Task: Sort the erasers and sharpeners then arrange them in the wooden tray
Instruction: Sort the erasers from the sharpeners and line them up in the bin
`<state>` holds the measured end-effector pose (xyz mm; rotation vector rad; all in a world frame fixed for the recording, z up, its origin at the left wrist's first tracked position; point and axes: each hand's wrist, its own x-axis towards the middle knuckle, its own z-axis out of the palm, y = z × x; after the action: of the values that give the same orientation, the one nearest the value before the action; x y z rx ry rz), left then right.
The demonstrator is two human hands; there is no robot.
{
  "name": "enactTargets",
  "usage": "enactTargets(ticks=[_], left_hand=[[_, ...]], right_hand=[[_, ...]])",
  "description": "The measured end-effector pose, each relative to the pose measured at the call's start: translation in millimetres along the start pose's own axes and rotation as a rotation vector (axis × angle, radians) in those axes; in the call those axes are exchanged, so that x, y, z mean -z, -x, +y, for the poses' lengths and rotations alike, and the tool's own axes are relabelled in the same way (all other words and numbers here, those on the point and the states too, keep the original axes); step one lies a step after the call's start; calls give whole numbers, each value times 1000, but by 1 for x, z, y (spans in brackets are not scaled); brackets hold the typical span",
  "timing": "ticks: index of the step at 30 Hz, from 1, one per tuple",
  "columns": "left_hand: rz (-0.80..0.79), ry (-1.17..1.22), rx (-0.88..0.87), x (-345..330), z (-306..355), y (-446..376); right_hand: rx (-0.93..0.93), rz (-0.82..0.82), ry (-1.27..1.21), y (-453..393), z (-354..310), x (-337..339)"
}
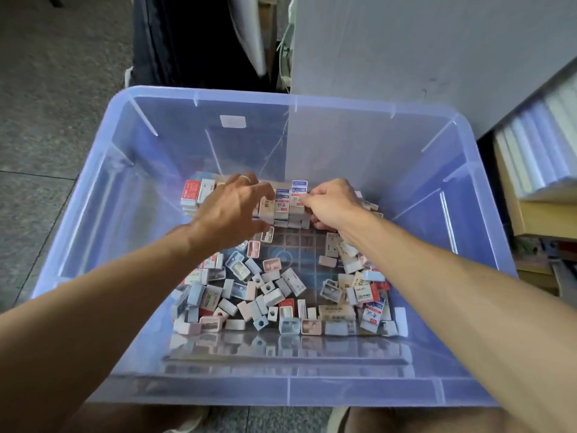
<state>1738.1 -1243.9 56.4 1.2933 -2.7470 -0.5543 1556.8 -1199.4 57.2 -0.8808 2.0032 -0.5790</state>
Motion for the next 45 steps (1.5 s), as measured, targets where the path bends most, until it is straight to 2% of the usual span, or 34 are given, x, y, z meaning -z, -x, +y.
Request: enactTargets(ticks=[6,10,13,17,30,40,45], left_hand=[[60,-178,-119,-19,-9,-5],[94,-208,-103,-19,-15,-7],[99,-209,-103,-20,-17,-7],[96,-177,-80,-18,-18,-6],[99,-137,-48,-16,-18,-4],[81,-146,-26,-18,-18,-6],[79,-161,-31,-18,-16,-7]], right_hand=[[13,83,89,-27,5,-33],[266,120,254,-9,11,-25],[537,54,448,1,22,-21],[647,84,495,-5,25,-27],[683,88,387,-6,32,-16],[747,58,569,-9,30,-18],[720,29,620,-11,23,-17]])
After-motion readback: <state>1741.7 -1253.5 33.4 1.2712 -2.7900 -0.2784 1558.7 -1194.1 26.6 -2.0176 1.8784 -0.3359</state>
